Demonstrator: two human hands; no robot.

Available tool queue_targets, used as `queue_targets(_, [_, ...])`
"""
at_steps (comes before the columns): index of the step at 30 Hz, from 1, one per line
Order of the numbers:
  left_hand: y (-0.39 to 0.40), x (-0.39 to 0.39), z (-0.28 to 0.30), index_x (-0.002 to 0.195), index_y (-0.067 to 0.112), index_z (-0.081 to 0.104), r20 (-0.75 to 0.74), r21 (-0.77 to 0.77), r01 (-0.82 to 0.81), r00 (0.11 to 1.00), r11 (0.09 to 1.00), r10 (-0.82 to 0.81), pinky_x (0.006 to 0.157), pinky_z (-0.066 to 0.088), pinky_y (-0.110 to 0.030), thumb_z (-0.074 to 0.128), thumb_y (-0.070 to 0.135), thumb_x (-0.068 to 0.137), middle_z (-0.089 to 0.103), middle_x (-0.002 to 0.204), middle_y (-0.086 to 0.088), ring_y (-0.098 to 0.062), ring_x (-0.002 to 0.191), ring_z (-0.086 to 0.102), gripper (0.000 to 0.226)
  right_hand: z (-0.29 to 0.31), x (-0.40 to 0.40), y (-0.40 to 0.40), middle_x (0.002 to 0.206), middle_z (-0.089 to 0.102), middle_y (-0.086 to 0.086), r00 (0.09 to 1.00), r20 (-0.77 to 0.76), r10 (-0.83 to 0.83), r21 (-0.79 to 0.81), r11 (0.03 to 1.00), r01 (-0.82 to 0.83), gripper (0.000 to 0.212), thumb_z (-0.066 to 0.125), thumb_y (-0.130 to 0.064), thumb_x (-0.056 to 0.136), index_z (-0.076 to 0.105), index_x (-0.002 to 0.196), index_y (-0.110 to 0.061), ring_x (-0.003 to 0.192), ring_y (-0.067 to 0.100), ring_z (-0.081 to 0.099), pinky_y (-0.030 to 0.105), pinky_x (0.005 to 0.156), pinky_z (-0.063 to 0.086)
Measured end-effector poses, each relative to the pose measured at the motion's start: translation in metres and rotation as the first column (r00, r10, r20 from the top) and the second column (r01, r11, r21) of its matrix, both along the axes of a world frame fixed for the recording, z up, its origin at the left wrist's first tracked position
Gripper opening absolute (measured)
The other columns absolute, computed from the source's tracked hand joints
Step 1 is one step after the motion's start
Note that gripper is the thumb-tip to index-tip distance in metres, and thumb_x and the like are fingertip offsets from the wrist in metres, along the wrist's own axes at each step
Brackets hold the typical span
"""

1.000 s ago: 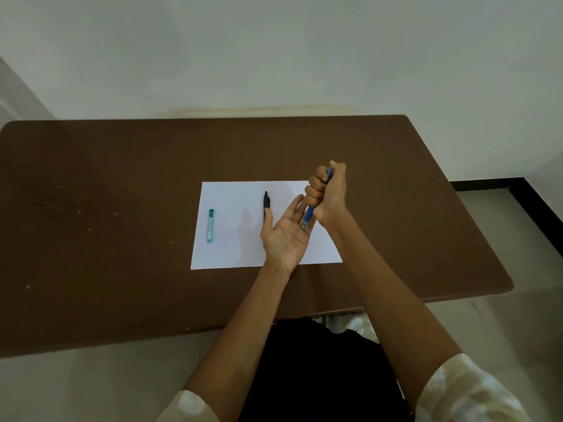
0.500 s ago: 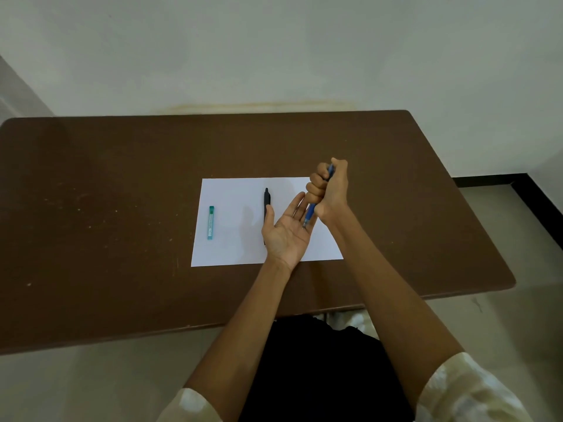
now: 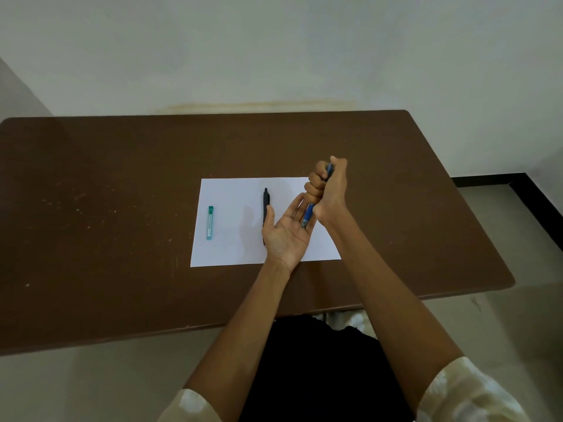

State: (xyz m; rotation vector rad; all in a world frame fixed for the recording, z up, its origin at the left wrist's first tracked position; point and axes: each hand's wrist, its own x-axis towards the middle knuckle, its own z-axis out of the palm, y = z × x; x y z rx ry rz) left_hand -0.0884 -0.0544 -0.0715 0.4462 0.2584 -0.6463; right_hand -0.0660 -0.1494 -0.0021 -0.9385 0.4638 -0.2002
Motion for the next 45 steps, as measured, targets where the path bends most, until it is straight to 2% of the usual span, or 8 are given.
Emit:
queue_targets(4, [-0.001, 0.000, -0.001, 0.133, 0.007, 0.043, 0.006, 0.010, -0.002, 1.000, 1.000, 0.002, 0.103, 0.040, -0.036, 0.025, 0.057, 0.092, 0.051, 0.132, -0.013, -0.028, 0.123, 0.048, 0.067, 0.006, -0.001, 0.004, 0.039, 0.028, -0.010, 0.997, 0.040, 0.059, -0.092, 0.994, -0.055, 0.052, 0.031, -0.048, 0.095, 0.029, 0.052, -0.019, 0.034, 0.004, 0.017, 0.015, 0.032, 0.020])
queue_targets(10, [-0.003, 0.002, -0.002, 0.127, 0.006, 0.049, 0.017, -0.028, -0.014, 1.000, 0.999, 0.015, 0.105, 0.036, -0.040, 0.024, 0.057, 0.093, 0.054, 0.129, -0.014, -0.029, 0.125, 0.048, 0.066, 0.016, 0.002, 0.008, 0.038, 0.026, -0.010, 0.988, 0.117, 0.105, -0.166, 0.983, -0.085, 0.047, 0.026, -0.033, 0.097, 0.027, 0.053, -0.019, 0.033, 0.004, 0.015, 0.011, 0.035, 0.018])
queue_targets(15, [-0.003, 0.004, -0.006, 0.122, 0.005, 0.054, 0.010, -0.062, -0.009, 1.000, 0.998, 0.010, 0.109, 0.031, -0.041, 0.025, 0.057, 0.092, 0.060, 0.124, -0.015, -0.031, 0.130, 0.043, 0.067, 0.020, 0.004, 0.008, 0.037, 0.027, -0.010, 0.983, 0.135, 0.128, -0.149, 0.983, -0.108, 0.050, 0.025, -0.036, 0.098, 0.027, 0.052, -0.020, 0.032, 0.004, 0.016, 0.010, 0.034, 0.019])
queue_targets(21, [-0.002, 0.004, -0.005, 0.123, 0.006, 0.054, 0.024, -0.050, -0.010, 1.000, 0.999, 0.011, 0.102, 0.041, -0.037, 0.025, 0.057, 0.093, 0.058, 0.127, -0.015, -0.030, 0.124, 0.049, 0.066, 0.016, 0.003, 0.007, 0.038, 0.026, -0.010, 0.985, 0.125, 0.116, -0.137, 0.986, -0.099, 0.048, 0.025, -0.036, 0.098, 0.027, 0.052, -0.019, 0.033, 0.004, 0.015, 0.012, 0.034, 0.017])
queue_targets(26, [-0.001, 0.003, -0.004, 0.126, 0.006, 0.051, 0.041, -0.018, -0.001, 0.999, 1.000, 0.002, 0.100, 0.043, -0.037, 0.026, 0.057, 0.093, 0.054, 0.131, -0.015, -0.029, 0.117, 0.056, 0.066, 0.013, 0.002, 0.006, 0.037, 0.028, -0.011, 0.987, 0.128, 0.097, -0.116, 0.990, -0.082, 0.049, 0.026, -0.035, 0.097, 0.030, 0.051, -0.020, 0.031, 0.003, 0.018, 0.012, 0.032, 0.021])
queue_targets(36, [0.003, 0.005, -0.001, 0.127, 0.008, 0.051, 0.046, 0.006, 0.000, 0.999, 1.000, 0.000, 0.102, 0.041, -0.036, 0.026, 0.058, 0.092, 0.053, 0.132, -0.014, -0.030, 0.127, 0.046, 0.066, 0.009, 0.003, 0.004, 0.039, 0.026, -0.010, 0.993, 0.112, 0.042, -0.039, 0.999, -0.037, 0.049, 0.028, -0.043, 0.095, 0.029, 0.052, -0.021, 0.034, 0.004, 0.016, 0.014, 0.034, 0.019])
queue_targets(45, [0.003, 0.007, 0.001, 0.126, 0.009, 0.051, 0.044, 0.010, 0.003, 0.999, 1.000, -0.004, 0.100, 0.043, -0.036, 0.023, 0.058, 0.092, 0.055, 0.130, -0.012, -0.028, 0.123, 0.050, 0.065, 0.005, 0.001, 0.002, 0.040, 0.027, -0.009, 0.997, 0.076, -0.002, -0.034, 0.999, 0.005, 0.048, 0.028, -0.041, 0.096, 0.030, 0.052, -0.020, 0.035, 0.005, 0.017, 0.015, 0.035, 0.019])
